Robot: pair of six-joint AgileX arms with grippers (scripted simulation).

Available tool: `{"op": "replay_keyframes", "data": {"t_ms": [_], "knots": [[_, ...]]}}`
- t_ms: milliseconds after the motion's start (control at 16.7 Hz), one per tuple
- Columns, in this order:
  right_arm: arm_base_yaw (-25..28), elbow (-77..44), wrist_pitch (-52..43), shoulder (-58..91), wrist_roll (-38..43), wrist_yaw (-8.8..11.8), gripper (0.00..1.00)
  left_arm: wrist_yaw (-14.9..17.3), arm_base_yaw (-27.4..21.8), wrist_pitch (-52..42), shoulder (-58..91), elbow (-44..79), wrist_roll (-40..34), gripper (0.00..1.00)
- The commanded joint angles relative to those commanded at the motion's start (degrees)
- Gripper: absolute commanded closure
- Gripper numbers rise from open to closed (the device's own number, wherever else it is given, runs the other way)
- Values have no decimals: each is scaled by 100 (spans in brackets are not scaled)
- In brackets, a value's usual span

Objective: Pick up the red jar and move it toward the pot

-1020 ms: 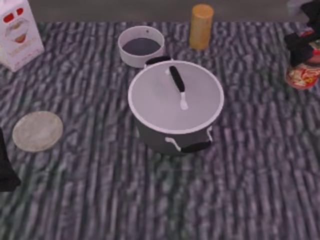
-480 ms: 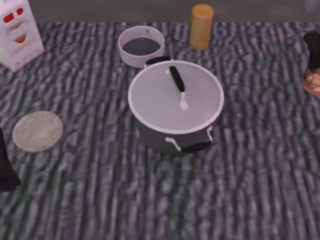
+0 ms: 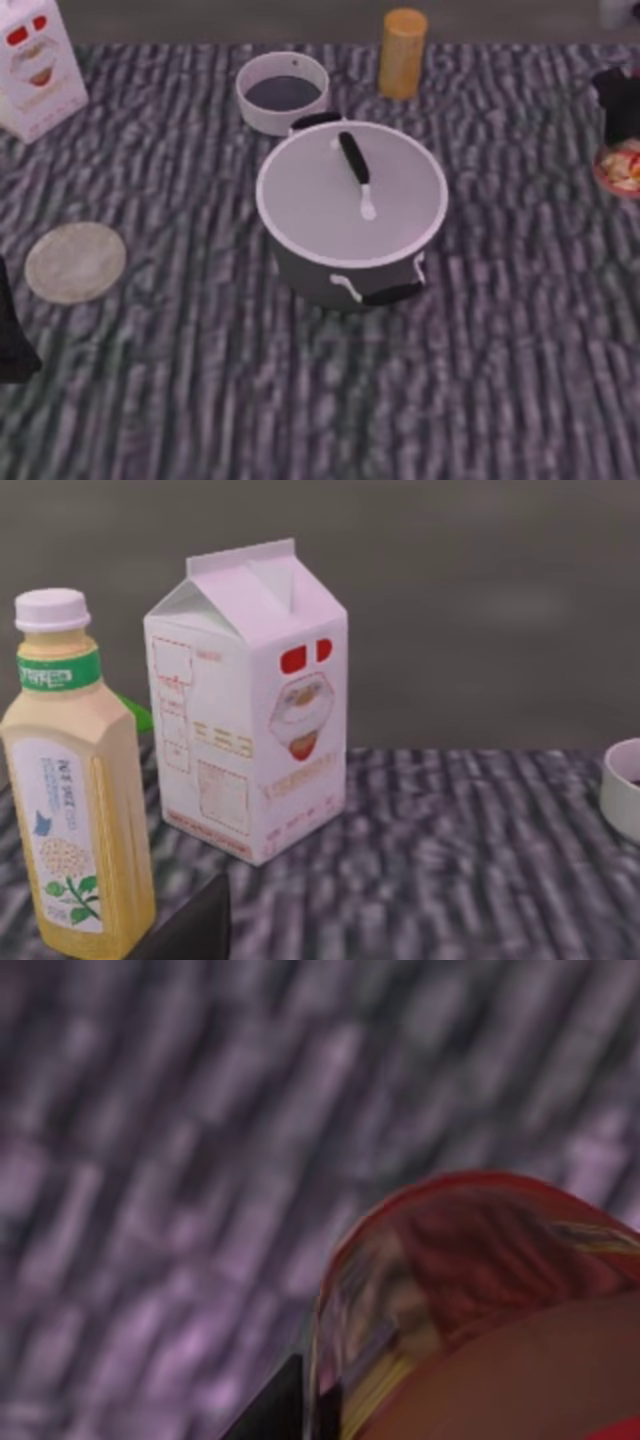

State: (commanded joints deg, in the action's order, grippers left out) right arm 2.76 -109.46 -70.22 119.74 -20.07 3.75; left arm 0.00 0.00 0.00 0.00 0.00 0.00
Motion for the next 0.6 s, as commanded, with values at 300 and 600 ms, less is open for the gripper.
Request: {"op": "replay_keyframes", "data": {"t_ms": [300,600], "knots": [[623,644,564,-160,1670,-306,100,0,0,0,0,0,0,0],[1280,1343,1151,-327,3385,-635,100,0,0,0,0,0,0,0]]}}
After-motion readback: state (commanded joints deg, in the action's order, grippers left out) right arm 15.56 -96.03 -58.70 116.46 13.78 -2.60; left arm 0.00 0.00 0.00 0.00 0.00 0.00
